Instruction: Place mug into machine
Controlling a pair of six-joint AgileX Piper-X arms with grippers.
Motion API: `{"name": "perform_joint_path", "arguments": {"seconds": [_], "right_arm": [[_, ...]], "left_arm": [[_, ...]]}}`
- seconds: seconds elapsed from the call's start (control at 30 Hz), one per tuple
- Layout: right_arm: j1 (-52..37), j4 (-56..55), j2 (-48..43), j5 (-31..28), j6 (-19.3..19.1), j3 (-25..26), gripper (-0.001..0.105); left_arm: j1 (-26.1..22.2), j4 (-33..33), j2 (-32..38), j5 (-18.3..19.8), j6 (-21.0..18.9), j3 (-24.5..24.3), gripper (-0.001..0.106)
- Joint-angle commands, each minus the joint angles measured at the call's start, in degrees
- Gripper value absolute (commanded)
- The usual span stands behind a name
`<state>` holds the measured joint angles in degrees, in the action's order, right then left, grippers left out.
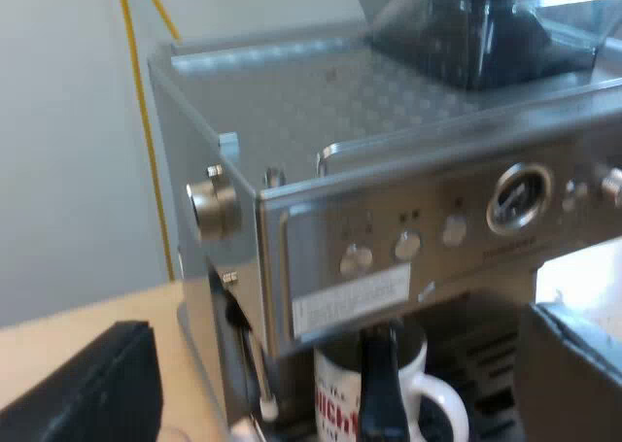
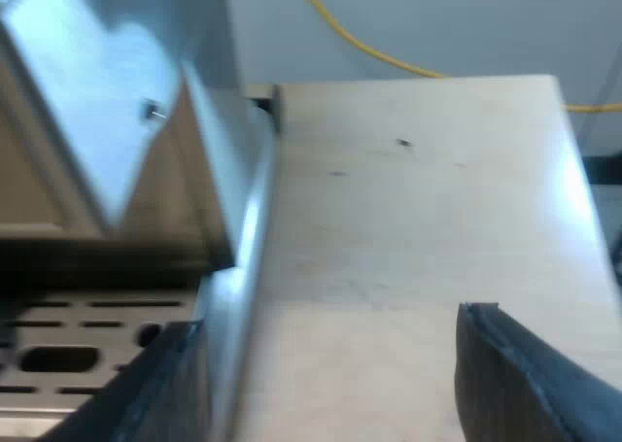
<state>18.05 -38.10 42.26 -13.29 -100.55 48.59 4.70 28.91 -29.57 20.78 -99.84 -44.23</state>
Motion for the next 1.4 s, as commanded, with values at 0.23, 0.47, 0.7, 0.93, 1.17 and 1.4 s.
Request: {"name": "perform_joint_path", "arguments": {"seconds": [0.23, 0.47, 0.7, 0.93, 1.17, 1.4], "right_arm": [[-8.9, -5.1, -8.8, 0.6, -7.4, 0.6, 0.056], [-18.7, -7.9, -12.7, 7.1, -9.2, 0.6, 0.056], [-24.1, -10.3, -14.5, 13.3, -9.8, 0.4, 0.056], [-24.0, -12.5, -19.6, 13.3, -9.9, -0.3, 0.056], [-24.0, -17.3, -26.8, 16.8, -10.1, -0.3, 0.056], [-24.0, -21.0, -34.8, 17.5, -10.1, -1.5, 0.056]], "left_arm": [[-0.1, 2.3, 1.1, -1.4, -0.2, -0.4, 0.081], [-0.1, 4.7, 3.8, -2.7, -0.2, -0.4, 0.081], [-0.1, 9.3, 8.8, -3.4, 0.9, -0.4, 0.081], [-0.1, 13.6, 13.9, -3.4, 2.8, -0.4, 0.081], [-0.1, 16.4, 19.3, -3.4, 2.4, 0.0, 0.081], [-0.1, 20.2, 23.8, -3.4, 2.4, 0.0, 0.081]]}}
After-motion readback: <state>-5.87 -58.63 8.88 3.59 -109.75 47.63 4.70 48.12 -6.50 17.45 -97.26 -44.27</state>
